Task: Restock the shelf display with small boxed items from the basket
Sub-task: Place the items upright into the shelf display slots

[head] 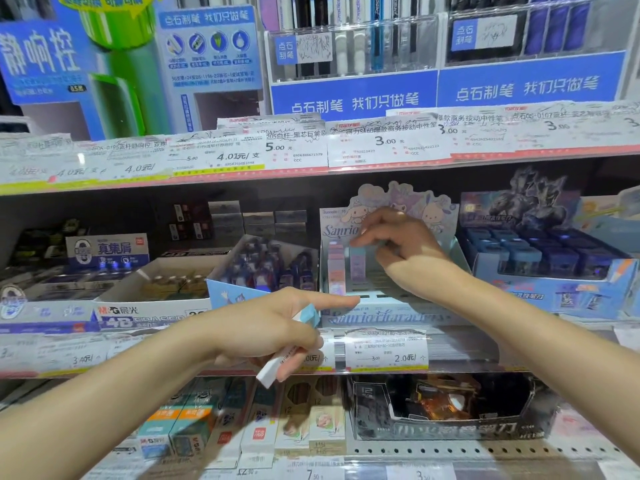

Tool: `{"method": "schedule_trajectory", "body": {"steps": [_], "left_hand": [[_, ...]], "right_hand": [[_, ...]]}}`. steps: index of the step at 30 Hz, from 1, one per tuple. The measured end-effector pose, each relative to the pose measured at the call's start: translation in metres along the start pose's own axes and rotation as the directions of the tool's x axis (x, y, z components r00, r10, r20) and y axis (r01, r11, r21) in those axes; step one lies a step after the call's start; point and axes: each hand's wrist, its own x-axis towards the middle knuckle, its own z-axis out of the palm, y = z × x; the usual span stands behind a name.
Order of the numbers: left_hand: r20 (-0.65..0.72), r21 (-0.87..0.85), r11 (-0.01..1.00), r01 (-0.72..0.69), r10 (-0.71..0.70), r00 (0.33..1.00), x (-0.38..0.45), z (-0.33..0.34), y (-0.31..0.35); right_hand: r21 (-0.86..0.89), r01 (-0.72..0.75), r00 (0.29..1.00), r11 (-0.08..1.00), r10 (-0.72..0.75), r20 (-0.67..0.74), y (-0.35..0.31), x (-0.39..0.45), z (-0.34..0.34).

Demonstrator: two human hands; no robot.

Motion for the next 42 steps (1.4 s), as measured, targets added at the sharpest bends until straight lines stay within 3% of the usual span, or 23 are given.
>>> {"method": "schedule_trajectory", "body": {"steps": [6, 10, 13, 16, 19, 25, 28, 31, 34, 38, 42], "left_hand": [[-0.019, 0.042, 0.999, -0.009, 0.01, 1.0, -0.002, 0.003, 0.001], [-0.079, -0.045, 0.996, -0.071, 0.067, 0.995, -0.001, 0.004, 0.002], [-0.134, -0.143, 0.975, -0.172, 0.154, 0.979, -0.002, 0.007, 0.006], [-0.166, -0.28, 0.923, -0.263, 0.223, 0.961, -0.001, 0.01, 0.009], [-0.185, -0.294, 0.904, -0.311, 0.265, 0.946, 0.001, 0.012, 0.011], [-0.181, -0.28, 0.913, -0.298, 0.254, 0.95, 0.002, 0.016, 0.014], [-0.138, -0.458, 0.854, -0.246, 0.205, 0.969, -0.002, 0.013, 0.01], [-0.027, -0.665, 0.734, -0.139, 0.162, 0.986, -0.007, 0.008, 0.005], [-0.01, -0.695, 0.707, -0.132, 0.174, 0.985, -0.009, 0.007, 0.001], [-0.093, -0.671, 0.716, -0.194, 0.178, 0.98, -0.008, 0.011, 0.002], [-0.395, -0.522, 0.802, -0.291, 0.075, 0.916, -0.008, 0.02, 0.012]], "right_hand": [[0.009, -0.031, 0.999, 0.999, 0.031, 0.011, 0.002, 0.005, 0.0], [-0.024, -0.065, 0.998, 0.998, 0.065, 0.02, -0.011, -0.002, -0.006], [0.125, -0.062, 0.998, 0.99, 0.059, 0.026, -0.035, -0.02, -0.01], [0.299, -0.061, 0.987, 0.952, 0.014, 0.158, -0.058, -0.03, -0.012], [0.352, -0.063, 0.976, 0.934, -0.016, 0.216, -0.066, -0.031, -0.012], [0.389, -0.141, 0.932, 0.91, -0.011, 0.362, -0.064, -0.023, -0.019], [0.491, -0.225, 0.91, 0.842, 0.001, 0.415, -0.061, -0.02, -0.03], [0.554, -0.257, 0.921, 0.792, 0.028, 0.388, -0.055, -0.021, -0.036], [0.599, -0.236, 0.934, 0.765, 0.009, 0.356, -0.051, -0.023, -0.033], [0.652, -0.252, 0.934, 0.715, 0.003, 0.357, -0.052, -0.022, -0.03], [0.714, -0.356, 0.909, 0.603, 0.044, 0.415, -0.049, -0.018, -0.026]]}}
